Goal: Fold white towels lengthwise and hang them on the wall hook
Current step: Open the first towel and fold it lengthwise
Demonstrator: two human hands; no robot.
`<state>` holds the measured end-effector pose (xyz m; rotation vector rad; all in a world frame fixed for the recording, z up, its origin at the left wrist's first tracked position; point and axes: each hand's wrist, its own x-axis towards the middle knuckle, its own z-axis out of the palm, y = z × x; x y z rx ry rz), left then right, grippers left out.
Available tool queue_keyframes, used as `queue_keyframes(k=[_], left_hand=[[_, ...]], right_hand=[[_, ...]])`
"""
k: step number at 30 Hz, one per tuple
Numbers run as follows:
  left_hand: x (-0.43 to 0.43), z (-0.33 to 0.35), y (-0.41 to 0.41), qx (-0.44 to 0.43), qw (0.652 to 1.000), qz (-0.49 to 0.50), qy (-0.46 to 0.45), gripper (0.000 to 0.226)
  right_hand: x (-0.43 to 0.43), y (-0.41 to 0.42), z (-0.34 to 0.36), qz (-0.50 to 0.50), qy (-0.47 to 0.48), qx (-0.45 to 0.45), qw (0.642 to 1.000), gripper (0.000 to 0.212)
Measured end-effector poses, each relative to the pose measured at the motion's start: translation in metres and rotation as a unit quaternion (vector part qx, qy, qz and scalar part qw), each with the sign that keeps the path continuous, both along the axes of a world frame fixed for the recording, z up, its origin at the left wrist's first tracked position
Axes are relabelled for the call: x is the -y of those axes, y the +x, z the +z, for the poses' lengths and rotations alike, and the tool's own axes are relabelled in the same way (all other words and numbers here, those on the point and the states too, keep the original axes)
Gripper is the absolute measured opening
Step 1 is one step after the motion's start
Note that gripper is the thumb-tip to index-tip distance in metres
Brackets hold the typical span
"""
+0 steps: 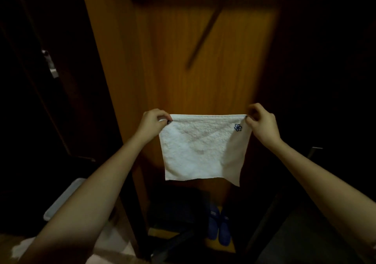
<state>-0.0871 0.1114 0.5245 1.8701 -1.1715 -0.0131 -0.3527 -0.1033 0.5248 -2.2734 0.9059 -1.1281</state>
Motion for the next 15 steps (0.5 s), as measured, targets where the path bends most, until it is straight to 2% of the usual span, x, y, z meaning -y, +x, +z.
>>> queue_keyframes(k=[4,7,12,15], left_hand=[[-0.026,0.036,-0.039,-0.001,1.0,0.004,0.006,0.026],[-0.037,0.056,-0.076,-0.035,0.999,0.015,-0.036,0.018],[-0.052,0.057,-0.151,-0.121,0.99,-0.026,-0.068,0.018],[-0.067,0.051,-0.191,-0.183,0.973,-0.052,-0.132,0.019]], right_hand=[[-0.022,-0.051,0.041,0.01,-0.007,0.035,0.999,0.024],[-0.05,-0.088,0.058,0.033,0.015,0.047,0.998,0.017],[-0.103,-0.13,0.067,0.111,0.156,0.077,0.978,0.01],[-0.131,-0.153,0.073,0.151,0.208,0.052,0.965,0.004]])
